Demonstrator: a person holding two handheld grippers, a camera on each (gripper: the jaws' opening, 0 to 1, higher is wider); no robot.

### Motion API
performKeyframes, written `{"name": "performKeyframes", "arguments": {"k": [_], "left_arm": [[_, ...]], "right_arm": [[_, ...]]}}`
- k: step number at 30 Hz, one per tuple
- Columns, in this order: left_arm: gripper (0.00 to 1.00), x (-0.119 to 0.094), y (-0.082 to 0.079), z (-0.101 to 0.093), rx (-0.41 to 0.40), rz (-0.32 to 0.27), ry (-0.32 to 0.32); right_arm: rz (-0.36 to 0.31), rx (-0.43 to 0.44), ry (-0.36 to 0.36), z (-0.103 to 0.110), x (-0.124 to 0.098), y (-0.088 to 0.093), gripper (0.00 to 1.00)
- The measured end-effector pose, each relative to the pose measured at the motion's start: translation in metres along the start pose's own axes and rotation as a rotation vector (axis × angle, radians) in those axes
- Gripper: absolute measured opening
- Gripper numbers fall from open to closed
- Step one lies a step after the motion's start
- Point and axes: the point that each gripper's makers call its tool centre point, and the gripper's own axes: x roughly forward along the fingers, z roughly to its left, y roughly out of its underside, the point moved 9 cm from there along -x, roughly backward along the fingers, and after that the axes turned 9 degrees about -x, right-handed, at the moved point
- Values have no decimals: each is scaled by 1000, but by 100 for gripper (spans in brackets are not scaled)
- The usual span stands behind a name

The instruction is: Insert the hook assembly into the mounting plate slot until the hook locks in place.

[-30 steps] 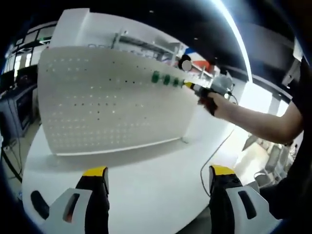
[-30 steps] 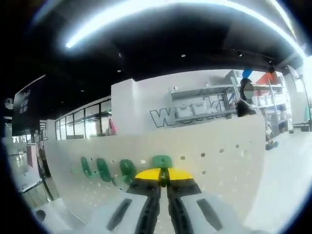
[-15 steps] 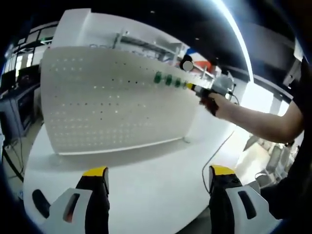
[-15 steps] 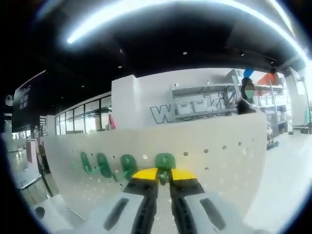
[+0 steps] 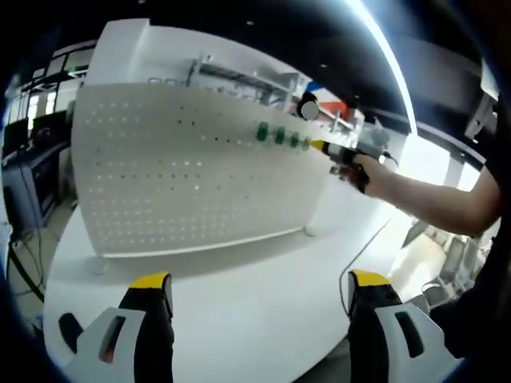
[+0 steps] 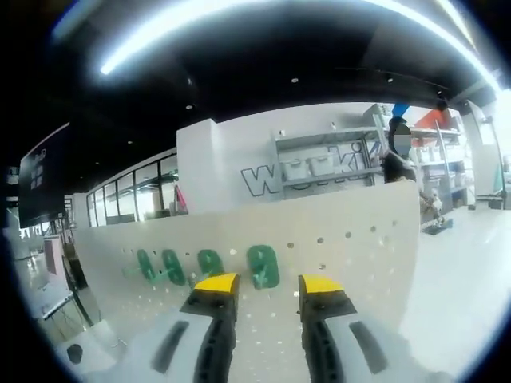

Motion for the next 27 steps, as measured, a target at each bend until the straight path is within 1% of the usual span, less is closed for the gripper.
{"name": "performKeyframes", "arguments": {"k": [7, 9, 11, 12, 13, 15, 18, 21, 23, 27], "left_arm": [[99, -4, -1, -1, 13, -13, -9], [100, -5, -1, -2, 14, -16, -13], [100, -6, -2, -2, 16, -20, -15], [100, -6, -2, -2, 16, -21, -16], [100, -7, -2, -2, 16, -22, -17], [100, -7, -2, -2, 18, -24, -20], [100, -8, -2, -2, 21, -26, -24], [100, -8, -2, -2, 20, -28, -25], [100, -9, -3, -2, 21, -29, -26], [100, -9, -3, -2, 24, -31, -27]], "right_arm": [[44, -1, -8, 2, -30, 10, 38], [59, -6, -5, 3, -41, 15, 42], [80, -8, -6, 4, -54, 20, 44], [99, 0, -19, 7, -62, 23, 43], [108, 1, -28, 8, -65, 24, 43], [120, -17, -36, 13, -79, 28, 44], [138, -16, -42, 19, -98, 32, 50], [166, -10, -66, 28, -115, 39, 53], [176, -17, -71, 33, -124, 42, 56], [206, -2, -83, 42, -138, 51, 65]]}}
